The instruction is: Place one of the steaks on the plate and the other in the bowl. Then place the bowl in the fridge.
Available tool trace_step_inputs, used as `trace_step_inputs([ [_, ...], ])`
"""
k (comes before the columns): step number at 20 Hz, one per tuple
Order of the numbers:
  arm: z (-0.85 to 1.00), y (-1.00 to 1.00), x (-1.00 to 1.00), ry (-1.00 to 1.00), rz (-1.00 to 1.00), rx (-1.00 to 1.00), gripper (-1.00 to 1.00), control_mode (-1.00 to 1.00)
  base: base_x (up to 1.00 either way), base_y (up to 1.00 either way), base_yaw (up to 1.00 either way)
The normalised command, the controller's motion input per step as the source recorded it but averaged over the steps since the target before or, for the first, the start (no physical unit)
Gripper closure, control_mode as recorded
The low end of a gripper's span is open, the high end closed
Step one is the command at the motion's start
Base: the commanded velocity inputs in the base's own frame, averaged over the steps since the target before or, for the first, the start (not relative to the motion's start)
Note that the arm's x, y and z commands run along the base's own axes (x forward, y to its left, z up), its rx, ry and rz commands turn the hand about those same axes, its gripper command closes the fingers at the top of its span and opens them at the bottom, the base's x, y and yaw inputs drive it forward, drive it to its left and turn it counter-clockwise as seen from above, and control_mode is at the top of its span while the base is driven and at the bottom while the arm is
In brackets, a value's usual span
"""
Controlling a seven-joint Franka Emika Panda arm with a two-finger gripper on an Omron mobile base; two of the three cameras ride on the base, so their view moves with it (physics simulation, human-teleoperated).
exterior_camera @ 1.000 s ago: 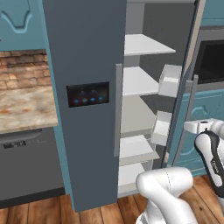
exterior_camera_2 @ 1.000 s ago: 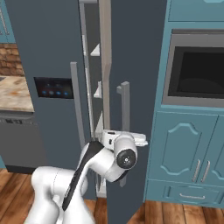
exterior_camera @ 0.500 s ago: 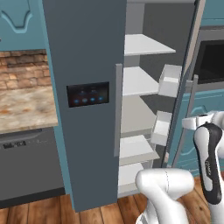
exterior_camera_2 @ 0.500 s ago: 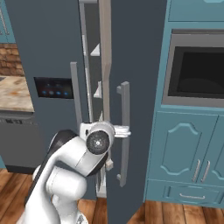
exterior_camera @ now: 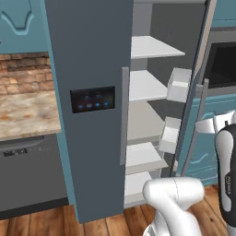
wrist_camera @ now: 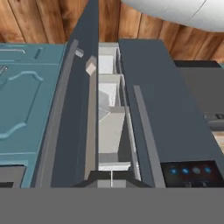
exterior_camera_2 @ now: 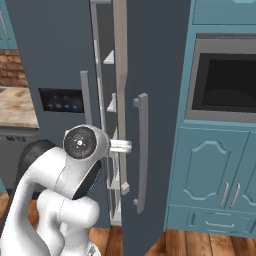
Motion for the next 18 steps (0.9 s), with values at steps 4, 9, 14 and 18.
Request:
trace_step_inputs([
  [4,0.06,0.66,-0.14,0.12,-0.13,0.00,1.00,-1.00,0.00,0.00,0.00],
  [9,0.00,0.83,0.00,0.10,-0.17,0.00,1.00,-1.00,0.00,0.00,0.00],
  [14,0.00,0.53,0.05,0.14,-0.15,0.00,1.00,-1.00,0.00,0.00,0.00],
  [18,0.00,0.38,0.24,0.21,-0.01,0.00,1.00,-1.00,0.00,0.00,0.00],
])
